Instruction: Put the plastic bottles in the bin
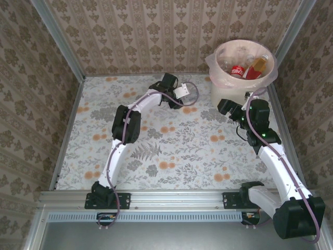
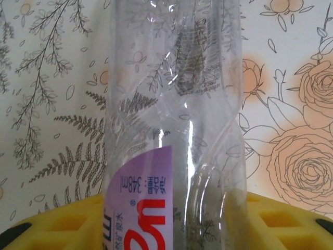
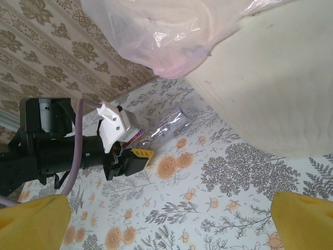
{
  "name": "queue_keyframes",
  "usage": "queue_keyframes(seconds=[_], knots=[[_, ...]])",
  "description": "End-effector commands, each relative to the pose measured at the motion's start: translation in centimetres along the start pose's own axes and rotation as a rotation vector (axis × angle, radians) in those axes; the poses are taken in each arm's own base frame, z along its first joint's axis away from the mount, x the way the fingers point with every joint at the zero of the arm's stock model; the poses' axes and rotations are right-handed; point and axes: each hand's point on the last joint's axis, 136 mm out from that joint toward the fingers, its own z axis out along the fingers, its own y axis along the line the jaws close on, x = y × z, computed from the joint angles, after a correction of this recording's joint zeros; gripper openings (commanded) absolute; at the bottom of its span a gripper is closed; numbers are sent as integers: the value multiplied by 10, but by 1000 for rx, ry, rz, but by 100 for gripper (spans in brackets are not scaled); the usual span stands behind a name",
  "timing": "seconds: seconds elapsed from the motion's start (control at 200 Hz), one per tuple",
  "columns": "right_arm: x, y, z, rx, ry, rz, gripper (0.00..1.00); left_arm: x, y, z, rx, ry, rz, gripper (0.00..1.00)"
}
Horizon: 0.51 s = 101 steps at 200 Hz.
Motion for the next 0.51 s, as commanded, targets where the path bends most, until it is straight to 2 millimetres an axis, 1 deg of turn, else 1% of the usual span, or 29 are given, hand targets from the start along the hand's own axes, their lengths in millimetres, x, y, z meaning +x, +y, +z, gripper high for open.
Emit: queue_keyframes(seconds=[0.0,0.04,0.155,0.16,0.165,0.19,0.22,0.24,0.375,0.5], knots=[[-9,13,-6,-45,-23,-25,100,3,7,-24,-74,19,-73,46],[-7,12,-6,-46,-26,-18,100,3,5,-31,-75,9,-98,46],[-4,13,-4,-65,-31,2,100,-9,-9,-56,-45,-84,-181,46],[-3,13,-4,-66,-30,2,100,-9,-10,-56,-45,-87,-187,46],[-3,13,-4,-68,-31,2,100,-4,-13,-53,-39,-81,-196,46],[-3,14,-4,-74,-28,5,100,-9,-12,-60,-50,-111,-215,46],[-2,15,-3,-82,-24,7,100,-9,-14,-64,-55,-133,-243,46],[-1,16,-3,-88,-19,7,100,-14,-14,-70,-62,-158,-258,46],[-1,25,-2,-124,-13,1,100,-23,-21,-94,-74,-247,-354,45],[2,33,-2,-161,-15,-9,100,-36,-24,-121,-97,-337,-432,43]])
